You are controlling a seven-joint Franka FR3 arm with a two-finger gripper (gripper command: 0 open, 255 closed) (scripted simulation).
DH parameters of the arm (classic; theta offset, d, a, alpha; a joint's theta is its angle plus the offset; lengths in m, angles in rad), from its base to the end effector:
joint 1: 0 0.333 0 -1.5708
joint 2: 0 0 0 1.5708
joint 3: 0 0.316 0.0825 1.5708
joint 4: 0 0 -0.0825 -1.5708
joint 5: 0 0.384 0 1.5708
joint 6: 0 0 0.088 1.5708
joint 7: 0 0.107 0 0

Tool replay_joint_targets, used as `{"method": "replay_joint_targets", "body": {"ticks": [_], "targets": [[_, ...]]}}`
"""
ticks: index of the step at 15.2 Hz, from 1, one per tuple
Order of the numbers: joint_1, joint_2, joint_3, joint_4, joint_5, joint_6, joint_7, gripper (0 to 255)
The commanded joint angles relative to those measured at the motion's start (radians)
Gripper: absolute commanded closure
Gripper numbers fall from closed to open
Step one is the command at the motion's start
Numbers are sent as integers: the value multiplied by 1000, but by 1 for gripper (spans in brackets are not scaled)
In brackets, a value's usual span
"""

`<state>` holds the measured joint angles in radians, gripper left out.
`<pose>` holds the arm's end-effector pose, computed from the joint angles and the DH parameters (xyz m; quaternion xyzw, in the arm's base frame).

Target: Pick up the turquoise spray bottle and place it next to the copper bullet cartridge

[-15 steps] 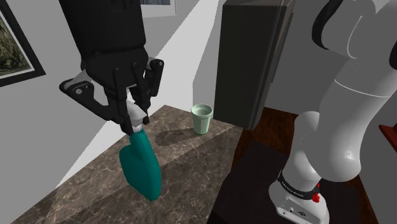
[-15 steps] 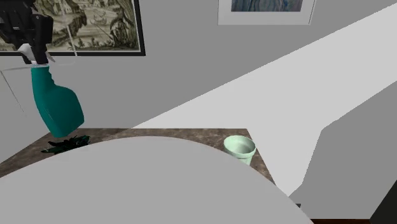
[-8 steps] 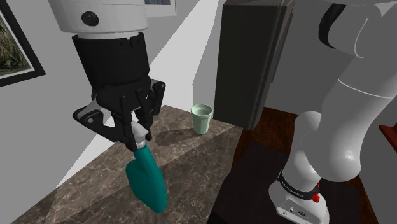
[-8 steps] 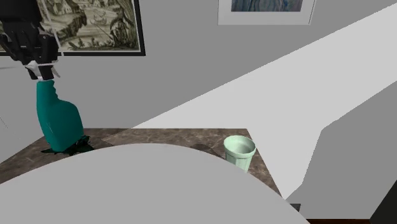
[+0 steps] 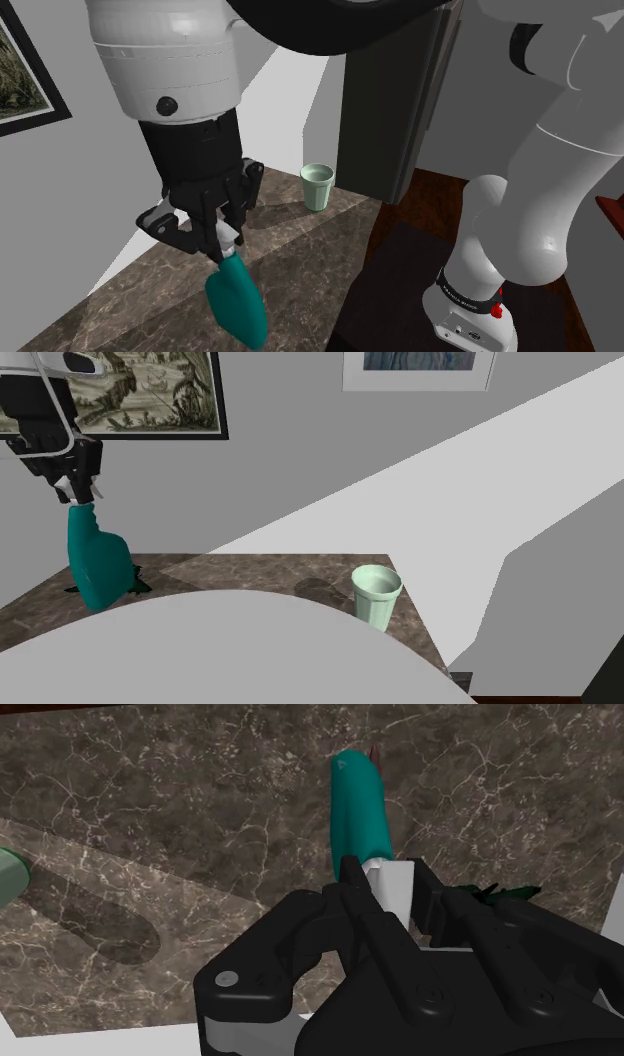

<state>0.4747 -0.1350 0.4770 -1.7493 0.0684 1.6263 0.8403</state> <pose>0.2837 0.4363 0.6086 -0.9986 -0.0518 0.0034 0.0009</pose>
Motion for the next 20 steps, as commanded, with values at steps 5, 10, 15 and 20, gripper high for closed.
{"method": "replay_joint_targets", "body": {"ticks": [5, 10, 15, 20], "targets": [[1, -16, -1, -95, 8, 82, -7, 255], [3, -19, 1, -166, 10, 149, -9, 255], [5, -16, 4, -230, 11, 216, -10, 255], [6, -7, 8, -289, 9, 283, -8, 255]]}}
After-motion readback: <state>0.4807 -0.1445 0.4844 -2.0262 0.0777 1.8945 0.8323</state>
